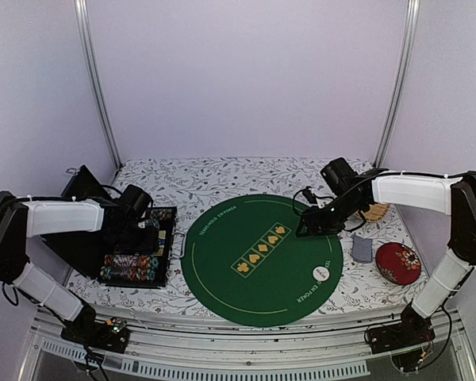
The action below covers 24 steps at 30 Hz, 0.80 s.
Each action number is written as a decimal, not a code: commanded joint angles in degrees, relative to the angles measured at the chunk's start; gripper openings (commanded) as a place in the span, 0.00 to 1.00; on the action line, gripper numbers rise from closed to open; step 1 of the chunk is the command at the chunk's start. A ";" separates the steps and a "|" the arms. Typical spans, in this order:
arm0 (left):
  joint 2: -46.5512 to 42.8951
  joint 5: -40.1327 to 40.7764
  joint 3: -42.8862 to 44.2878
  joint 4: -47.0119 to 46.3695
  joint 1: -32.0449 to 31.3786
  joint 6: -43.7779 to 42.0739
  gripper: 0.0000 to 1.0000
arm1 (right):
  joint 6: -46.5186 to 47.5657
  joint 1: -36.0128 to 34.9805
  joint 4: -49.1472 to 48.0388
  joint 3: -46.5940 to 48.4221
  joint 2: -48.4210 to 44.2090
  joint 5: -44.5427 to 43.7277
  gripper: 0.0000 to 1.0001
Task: Distribute texas hold em gaming equipment
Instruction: Adjust the small blind button in the poker case.
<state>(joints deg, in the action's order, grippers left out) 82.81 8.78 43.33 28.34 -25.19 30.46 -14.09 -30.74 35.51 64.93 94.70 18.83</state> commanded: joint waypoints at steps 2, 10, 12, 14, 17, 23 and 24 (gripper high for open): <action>2.58 1.54 1.14 0.38 -0.69 -0.71 0.69 | 0.72 -0.28 -0.71 -0.81 0.75 0.59 0.68; 3.76 3.95 1.53 1.19 -2.96 -0.32 0.55 | 0.78 -0.31 -0.99 -1.02 0.59 0.72 0.67; 3.17 3.80 1.56 1.26 -3.23 -0.23 0.51 | 0.89 -0.28 -0.94 -0.99 0.50 0.77 0.67; 2.54 3.67 1.79 1.43 -3.40 -0.22 0.47 | 0.94 -0.31 -0.81 -0.95 0.49 0.70 0.67; 1.83 3.63 2.25 2.33 -3.67 -0.22 0.42 | 1.03 -0.29 -0.63 -0.71 0.57 0.68 0.67; 0.90 3.16 3.09 3.45 -4.14 -0.75 0.38 | 1.17 -0.29 -0.31 -0.35 0.80 0.68 0.67; 0.83 3.18 3.22 3.54 -4.24 -0.79 0.37 | 1.17 -0.34 -0.21 -0.25 0.88 0.68 0.67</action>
<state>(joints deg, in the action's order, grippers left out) 84.75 13.37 45.17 30.41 -28.32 30.02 -13.67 -30.74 35.51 64.40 94.70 18.85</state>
